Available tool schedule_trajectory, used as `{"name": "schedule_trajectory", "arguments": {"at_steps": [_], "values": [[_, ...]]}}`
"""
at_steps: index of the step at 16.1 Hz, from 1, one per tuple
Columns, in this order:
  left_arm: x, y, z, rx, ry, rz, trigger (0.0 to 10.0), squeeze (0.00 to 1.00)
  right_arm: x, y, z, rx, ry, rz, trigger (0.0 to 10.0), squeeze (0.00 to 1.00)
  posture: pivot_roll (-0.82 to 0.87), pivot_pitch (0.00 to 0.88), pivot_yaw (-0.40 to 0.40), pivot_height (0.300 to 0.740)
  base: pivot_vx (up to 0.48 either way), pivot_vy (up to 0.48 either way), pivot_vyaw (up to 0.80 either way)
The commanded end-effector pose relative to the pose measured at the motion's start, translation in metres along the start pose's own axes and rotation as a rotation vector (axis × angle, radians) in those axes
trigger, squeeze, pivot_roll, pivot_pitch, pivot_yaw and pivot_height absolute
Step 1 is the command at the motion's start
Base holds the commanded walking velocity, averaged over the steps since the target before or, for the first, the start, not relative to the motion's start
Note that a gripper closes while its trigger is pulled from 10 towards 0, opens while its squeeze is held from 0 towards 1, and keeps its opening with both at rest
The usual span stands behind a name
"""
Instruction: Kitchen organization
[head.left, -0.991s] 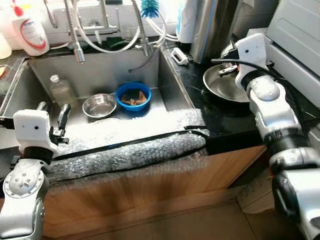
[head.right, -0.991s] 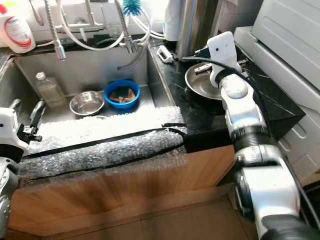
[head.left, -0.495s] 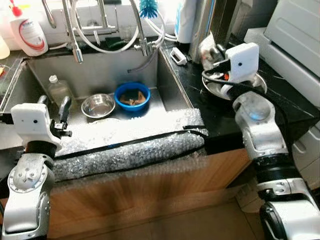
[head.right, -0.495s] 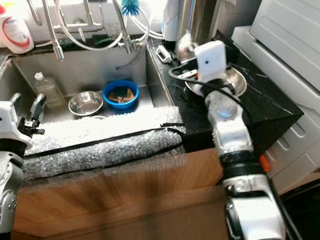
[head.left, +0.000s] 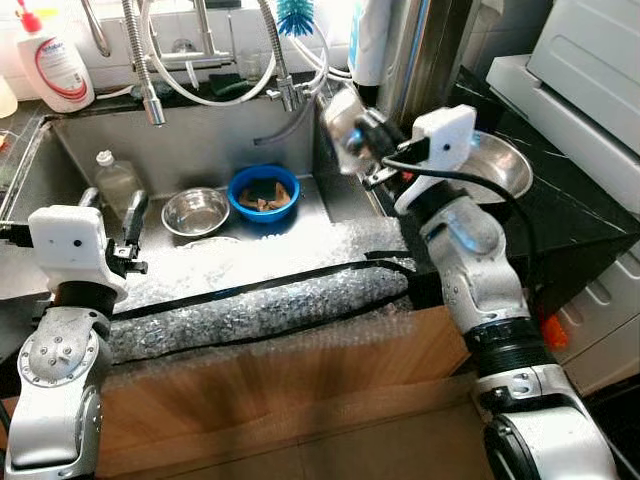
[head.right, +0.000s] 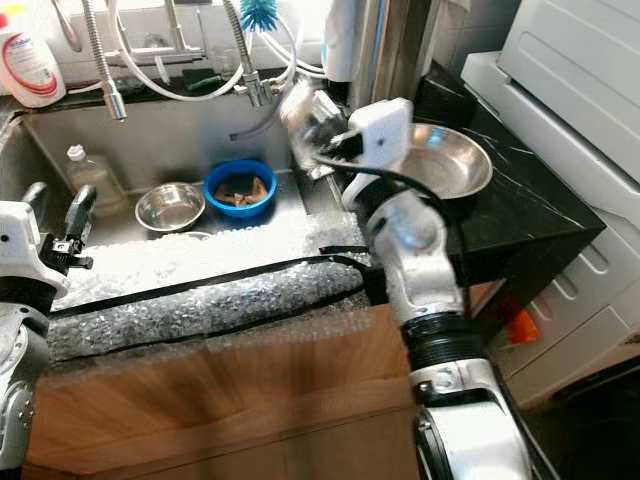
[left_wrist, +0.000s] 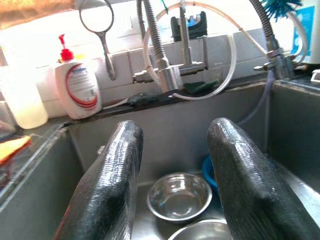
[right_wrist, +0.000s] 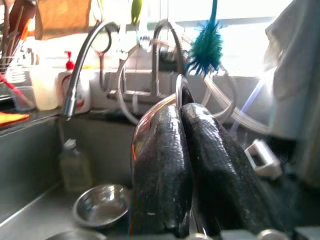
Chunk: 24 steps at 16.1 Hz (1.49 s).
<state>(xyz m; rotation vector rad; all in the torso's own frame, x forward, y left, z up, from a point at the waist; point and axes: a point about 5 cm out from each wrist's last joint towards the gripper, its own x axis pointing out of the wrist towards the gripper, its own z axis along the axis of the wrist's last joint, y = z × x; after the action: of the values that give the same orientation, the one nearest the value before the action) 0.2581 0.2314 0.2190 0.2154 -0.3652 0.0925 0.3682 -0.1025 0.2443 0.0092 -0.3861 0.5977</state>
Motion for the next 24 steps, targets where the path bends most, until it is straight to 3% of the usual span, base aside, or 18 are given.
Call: {"name": "schedule_trajectory", "arguments": {"at_steps": [1,4,7,8,10,11,16,24], "values": [[-0.001,0.000,0.004,0.013,-0.013,-0.005,10.0,0.00,0.004,-0.001,0.003,0.033,-0.012,0.013,10.0,0.00,0.06,0.102,-0.020,0.740,0.000,0.000,0.00],[-0.001,-0.001,0.004,0.018,-0.010,-0.007,10.0,0.00,0.017,0.001,-0.006,0.066,0.038,0.018,10.0,0.00,0.06,0.102,-0.024,0.740,0.000,0.000,0.00],[-0.001,-0.002,0.003,0.020,-0.009,-0.005,10.0,0.00,0.031,0.006,-0.001,0.095,0.039,0.053,10.0,0.00,0.06,0.096,-0.031,0.740,0.000,0.000,0.00],[-0.001,-0.003,0.003,0.018,-0.010,-0.004,10.0,0.00,0.042,0.011,-0.001,0.146,0.081,0.075,10.0,0.00,0.06,0.091,-0.035,0.740,0.000,0.000,0.00],[-0.001,-0.004,0.003,0.017,-0.010,-0.004,10.0,0.00,0.045,0.011,-0.007,0.148,0.143,0.054,10.0,0.00,0.07,0.084,-0.039,0.740,0.000,0.000,0.00],[-0.001,-0.005,0.002,0.015,-0.008,-0.004,10.0,0.00,0.048,0.012,-0.022,0.189,0.265,0.010,10.0,0.00,0.07,0.078,-0.041,0.740,0.000,0.000,0.00],[-0.001,-0.005,0.000,0.012,-0.007,-0.004,10.0,0.00,0.045,0.010,-0.042,0.266,0.462,-0.066,10.0,0.00,0.07,0.057,-0.046,0.740,0.000,0.000,0.00],[-0.002,-0.006,-0.002,0.009,0.003,-0.007,10.0,0.00,0.041,0.020,-0.055,0.245,0.588,-0.021,10.0,0.00,0.08,0.061,-0.047,0.740,0.000,0.000,0.00]]}}
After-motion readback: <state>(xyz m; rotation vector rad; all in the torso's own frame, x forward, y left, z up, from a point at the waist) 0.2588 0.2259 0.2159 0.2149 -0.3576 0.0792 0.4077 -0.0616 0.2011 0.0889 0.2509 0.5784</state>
